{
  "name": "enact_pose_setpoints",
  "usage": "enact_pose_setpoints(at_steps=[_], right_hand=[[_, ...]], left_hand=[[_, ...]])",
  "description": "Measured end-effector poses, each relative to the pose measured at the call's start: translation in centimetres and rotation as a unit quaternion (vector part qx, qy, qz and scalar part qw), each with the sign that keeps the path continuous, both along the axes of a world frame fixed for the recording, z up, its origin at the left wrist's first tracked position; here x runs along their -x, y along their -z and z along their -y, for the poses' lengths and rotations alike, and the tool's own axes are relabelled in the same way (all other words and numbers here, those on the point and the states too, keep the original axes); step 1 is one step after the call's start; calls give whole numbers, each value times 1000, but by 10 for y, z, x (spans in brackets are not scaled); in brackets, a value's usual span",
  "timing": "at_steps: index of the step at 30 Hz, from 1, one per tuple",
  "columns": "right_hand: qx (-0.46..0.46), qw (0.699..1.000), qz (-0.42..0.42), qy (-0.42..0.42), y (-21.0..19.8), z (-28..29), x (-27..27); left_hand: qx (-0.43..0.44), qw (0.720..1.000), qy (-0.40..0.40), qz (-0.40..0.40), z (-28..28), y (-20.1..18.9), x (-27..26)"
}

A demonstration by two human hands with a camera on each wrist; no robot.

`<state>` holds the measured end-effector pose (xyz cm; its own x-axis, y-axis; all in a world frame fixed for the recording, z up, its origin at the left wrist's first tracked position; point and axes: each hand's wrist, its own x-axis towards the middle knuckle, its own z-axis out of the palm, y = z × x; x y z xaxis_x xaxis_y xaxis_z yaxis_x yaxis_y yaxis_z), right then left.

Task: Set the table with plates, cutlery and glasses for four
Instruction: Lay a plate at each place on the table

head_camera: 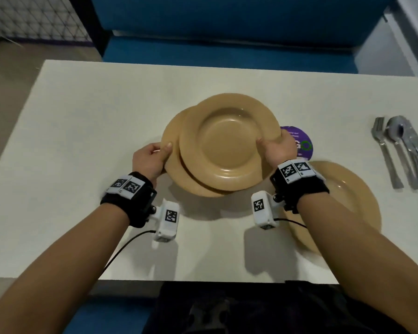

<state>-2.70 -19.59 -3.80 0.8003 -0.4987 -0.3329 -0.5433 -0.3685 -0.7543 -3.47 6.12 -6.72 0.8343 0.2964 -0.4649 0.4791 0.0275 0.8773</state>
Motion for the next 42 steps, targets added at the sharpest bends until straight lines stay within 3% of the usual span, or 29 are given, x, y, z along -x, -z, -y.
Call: enact_pose_setpoints(at_steps=[4, 8, 11, 15, 18, 21, 25, 28, 30, 35, 39, 42], right_hand=[[-21, 999, 11, 36, 3, -62, -2], [-55, 998, 8, 28, 9, -112, 1], [-75, 997, 9, 13, 11, -140, 1], [-65, 998, 5, -20, 16, -164, -1], [-63, 998, 7, -26, 18, -168, -2], [-71, 997, 13, -11, 17, -158, -7], [-81, 996, 24, 24, 13, -127, -16], [-88, 995, 30, 42, 9, -93, -25], [-54, 998, 18, 35, 5, -66, -31], [20, 999, -23, 11, -1, 17, -47], [44, 995, -21, 82, 2, 77, -73], [-1, 989, -27, 145, 16, 105, -95]], left_hand=[[-80, 996, 44, -24, -93, -2, 9], [-187, 971, 124, -87, -164, 4, 26], [-284, 938, 166, -108, -198, 7, 32], [-343, 913, 189, -114, -214, 0, 30], [-373, 909, 182, -39, -201, -6, 22], [-333, 926, 178, 24, -164, -13, 0], [-191, 965, 174, 32, -102, -17, -36], [-53, 993, 103, 13, -58, -20, -57], [-11, 998, 67, 0, -30, -21, -71], [23, 999, 26, -18, 34, -15, -109], [-10, 1000, 4, -15, 67, 1, -134], [-52, 998, -10, -23, 73, 13, -143]])
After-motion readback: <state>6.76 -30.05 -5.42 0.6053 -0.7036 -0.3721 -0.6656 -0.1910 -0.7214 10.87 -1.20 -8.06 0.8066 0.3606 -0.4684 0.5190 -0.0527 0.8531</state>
